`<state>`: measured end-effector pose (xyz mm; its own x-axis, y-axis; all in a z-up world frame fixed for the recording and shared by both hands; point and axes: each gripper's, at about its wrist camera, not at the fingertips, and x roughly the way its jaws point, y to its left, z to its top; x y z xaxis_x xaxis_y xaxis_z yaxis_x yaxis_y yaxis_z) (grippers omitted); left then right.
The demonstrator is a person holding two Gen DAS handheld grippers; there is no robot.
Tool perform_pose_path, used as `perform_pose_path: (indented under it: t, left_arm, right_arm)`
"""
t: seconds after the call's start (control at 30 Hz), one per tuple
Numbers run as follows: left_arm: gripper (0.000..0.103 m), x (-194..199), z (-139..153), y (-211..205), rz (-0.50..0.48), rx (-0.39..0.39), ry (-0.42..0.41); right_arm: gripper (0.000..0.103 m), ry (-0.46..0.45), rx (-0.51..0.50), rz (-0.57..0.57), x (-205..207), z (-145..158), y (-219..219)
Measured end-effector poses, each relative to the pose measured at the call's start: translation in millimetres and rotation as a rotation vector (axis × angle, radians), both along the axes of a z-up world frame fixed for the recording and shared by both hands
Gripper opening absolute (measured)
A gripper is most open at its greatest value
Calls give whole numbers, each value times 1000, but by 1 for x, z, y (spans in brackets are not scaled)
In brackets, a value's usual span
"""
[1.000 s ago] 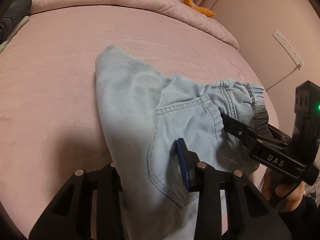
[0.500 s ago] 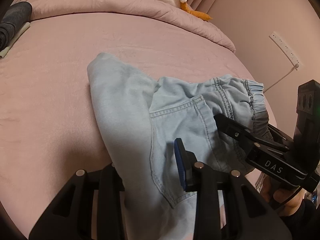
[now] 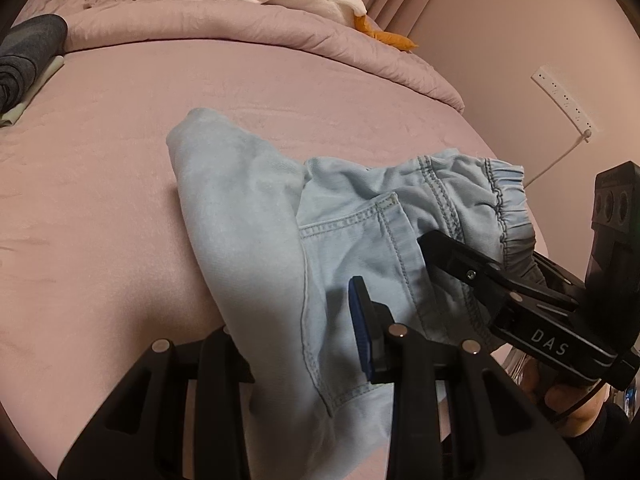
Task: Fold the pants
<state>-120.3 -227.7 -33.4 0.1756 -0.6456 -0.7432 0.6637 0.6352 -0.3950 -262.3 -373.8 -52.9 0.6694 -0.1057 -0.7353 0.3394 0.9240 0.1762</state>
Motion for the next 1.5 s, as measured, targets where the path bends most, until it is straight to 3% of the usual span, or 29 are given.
perform_pose_path:
  t: [0.73, 1.5]
  left_arm:
    - [31, -14, 21, 27, 49, -28, -41]
    - [31, -14, 30, 60, 114, -46, -65]
  right_arm:
    - [57, -69, -30, 70, 0, 24, 18]
    - [57, -79, -54, 138, 17, 33, 39]
